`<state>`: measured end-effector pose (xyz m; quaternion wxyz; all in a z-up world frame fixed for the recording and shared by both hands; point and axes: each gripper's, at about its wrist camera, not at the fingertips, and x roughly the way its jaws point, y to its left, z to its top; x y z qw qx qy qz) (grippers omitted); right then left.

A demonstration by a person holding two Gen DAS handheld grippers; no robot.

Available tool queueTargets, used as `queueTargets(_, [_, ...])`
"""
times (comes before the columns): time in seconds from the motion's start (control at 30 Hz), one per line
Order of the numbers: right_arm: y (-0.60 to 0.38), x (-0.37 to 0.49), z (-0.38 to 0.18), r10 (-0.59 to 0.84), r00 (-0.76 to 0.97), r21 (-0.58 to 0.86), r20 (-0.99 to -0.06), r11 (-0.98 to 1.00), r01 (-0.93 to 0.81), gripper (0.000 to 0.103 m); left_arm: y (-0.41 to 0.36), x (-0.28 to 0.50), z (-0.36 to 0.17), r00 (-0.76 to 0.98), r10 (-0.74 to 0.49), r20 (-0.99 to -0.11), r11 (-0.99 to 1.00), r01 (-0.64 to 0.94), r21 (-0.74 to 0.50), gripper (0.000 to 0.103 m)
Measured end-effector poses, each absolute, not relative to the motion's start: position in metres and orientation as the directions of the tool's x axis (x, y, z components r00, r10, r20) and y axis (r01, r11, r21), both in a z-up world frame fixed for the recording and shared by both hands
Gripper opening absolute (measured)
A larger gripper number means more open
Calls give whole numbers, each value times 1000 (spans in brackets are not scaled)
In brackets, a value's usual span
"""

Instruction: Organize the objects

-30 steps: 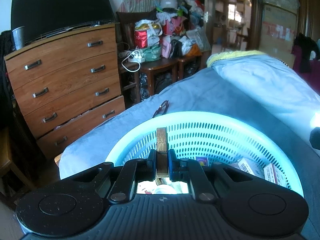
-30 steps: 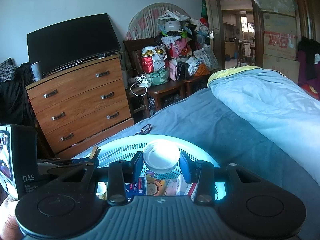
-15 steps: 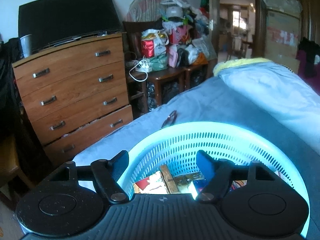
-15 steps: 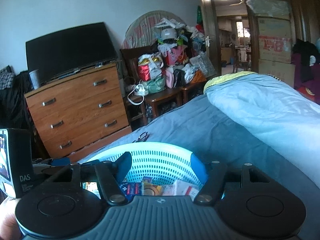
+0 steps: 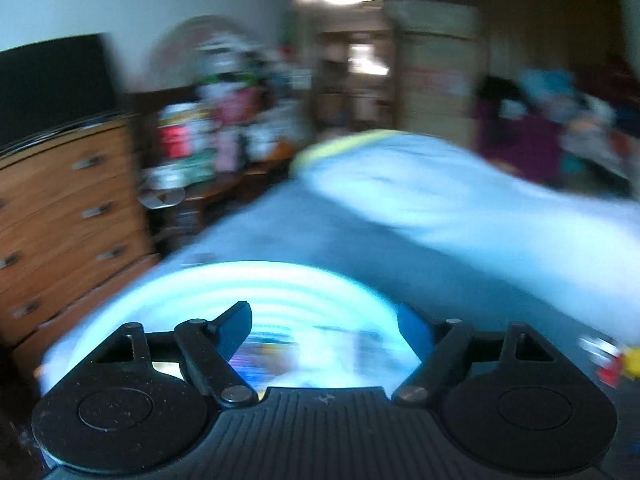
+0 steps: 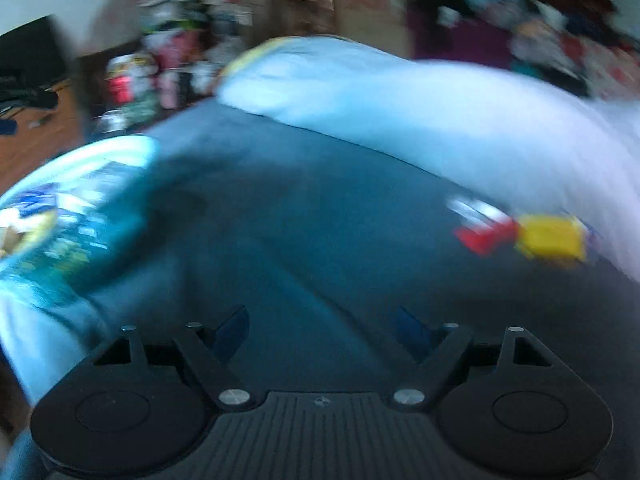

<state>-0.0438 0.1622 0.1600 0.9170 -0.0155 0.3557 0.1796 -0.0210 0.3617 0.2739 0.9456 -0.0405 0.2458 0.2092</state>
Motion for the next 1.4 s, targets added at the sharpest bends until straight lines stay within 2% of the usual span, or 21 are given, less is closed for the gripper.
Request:
queueTargets(0.13, [79,-27,142,226,723,129,-652,974,-188,83,286,21,245,829,234,-508,970,-233,68,87])
queueTargets(0.27, [-8,12,127,187,785,251,-591,967,-42,84,234,68,200,812,128,-570,991,-120,52,87])
queueTargets(0.33, [-47,37,120,195,825,340,-530,940,-3,96,216,92,176,815,49,-577,999,-47,19,87])
queueTargets(0.4, [-81,57,105,207,845,427,-493,904,27,99,202,116,152,825,-52,-563,998,28,-50,87])
queueTargets(0.5, [-115,94,83,180,842,436,-509,897,71,101,187,155,119,807,-120,-578,992,68,-111,87])
queueTargets(0.6, [-132,126,69,105,813,351,-573,927,128,101,169,193,89,807,-88,-584,996,75,-47,87])
queueTargets(0.67, [-135,127,68,-19,793,231,-609,952,200,101,156,205,73,810,-15,-586,992,85,91,86])
queueTargets(0.7, [-138,124,66,-88,782,164,-617,957,237,101,154,206,66,816,54,-576,984,54,169,90])
queueTargets(0.73, [-141,116,64,-164,774,95,-612,956,277,101,159,207,59,815,89,-572,981,28,191,96])
queueTargets(0.8, [-150,103,56,-243,749,6,-617,950,313,101,182,210,47,769,186,-612,977,-78,199,100])
queueTargets(0.87, [-158,94,45,-303,708,-77,-638,940,334,101,212,204,42,736,208,-644,978,-163,129,103])
queueTargets(0.93, [-167,79,38,-294,724,-40,-625,937,346,103,237,195,43,724,200,-660,974,-221,52,103])
queueTargets(1.03, [-189,63,30,-215,748,96,-628,932,349,103,244,186,40,726,244,-643,964,-256,76,103])
queueTargets(1.2, [-173,64,26,-280,713,-19,-643,936,351,103,241,188,33,745,240,-622,966,-250,73,103])
queueTargets(1.4, [-173,52,22,-271,716,-2,-643,936,352,103,247,191,33,761,221,-611,968,-247,42,103])
